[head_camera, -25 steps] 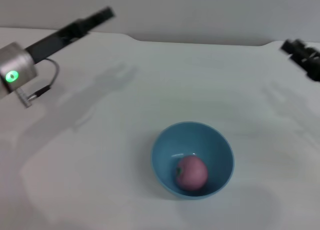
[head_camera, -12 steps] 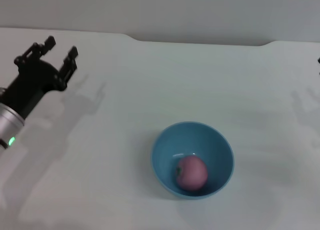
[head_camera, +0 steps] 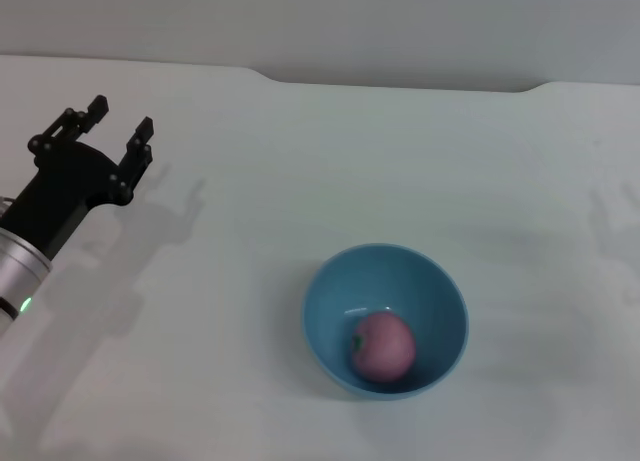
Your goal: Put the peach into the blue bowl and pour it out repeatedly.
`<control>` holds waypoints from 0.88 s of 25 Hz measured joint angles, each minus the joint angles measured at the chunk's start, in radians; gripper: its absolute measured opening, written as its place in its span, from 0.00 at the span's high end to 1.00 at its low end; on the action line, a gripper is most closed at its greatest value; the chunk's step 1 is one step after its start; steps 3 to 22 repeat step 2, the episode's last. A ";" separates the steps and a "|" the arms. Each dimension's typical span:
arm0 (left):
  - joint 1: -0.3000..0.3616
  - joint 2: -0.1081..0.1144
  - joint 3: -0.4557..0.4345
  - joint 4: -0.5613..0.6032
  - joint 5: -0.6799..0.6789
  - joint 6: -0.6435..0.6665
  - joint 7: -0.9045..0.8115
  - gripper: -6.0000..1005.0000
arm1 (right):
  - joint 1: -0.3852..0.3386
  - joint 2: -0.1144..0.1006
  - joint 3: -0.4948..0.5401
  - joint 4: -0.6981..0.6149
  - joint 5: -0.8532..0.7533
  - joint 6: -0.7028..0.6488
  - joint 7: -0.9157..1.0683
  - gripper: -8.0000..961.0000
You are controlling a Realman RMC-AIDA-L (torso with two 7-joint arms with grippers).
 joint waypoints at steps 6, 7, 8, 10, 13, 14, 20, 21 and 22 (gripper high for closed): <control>-0.005 0.000 -0.001 -0.005 -0.001 0.002 0.000 0.50 | 0.007 -0.002 0.000 0.001 0.000 0.008 0.000 0.52; -0.005 0.000 -0.001 -0.005 -0.001 0.002 0.000 0.50 | 0.007 -0.002 0.000 0.001 0.000 0.008 0.000 0.52; -0.005 0.000 -0.001 -0.005 -0.001 0.002 0.000 0.50 | 0.007 -0.002 0.000 0.001 0.000 0.008 0.000 0.52; -0.005 0.000 -0.001 -0.005 -0.001 0.002 0.000 0.50 | 0.007 -0.002 0.000 0.001 0.000 0.008 0.000 0.52; -0.005 0.000 -0.001 -0.005 -0.001 0.002 0.000 0.50 | 0.007 -0.002 0.000 0.001 0.000 0.008 0.000 0.52; -0.005 0.000 -0.001 -0.005 -0.001 0.002 0.000 0.50 | 0.007 -0.002 0.000 0.001 0.000 0.008 0.000 0.52; -0.005 0.000 -0.001 -0.005 -0.001 0.002 0.000 0.50 | 0.007 -0.002 0.000 0.001 0.000 0.008 0.000 0.52; -0.005 0.000 -0.001 -0.005 -0.001 0.002 0.000 0.50 | 0.007 -0.002 0.000 0.001 0.000 0.008 0.000 0.52; -0.005 0.000 -0.001 -0.005 -0.001 0.002 0.000 0.50 | 0.007 -0.002 0.000 0.001 0.000 0.008 0.000 0.52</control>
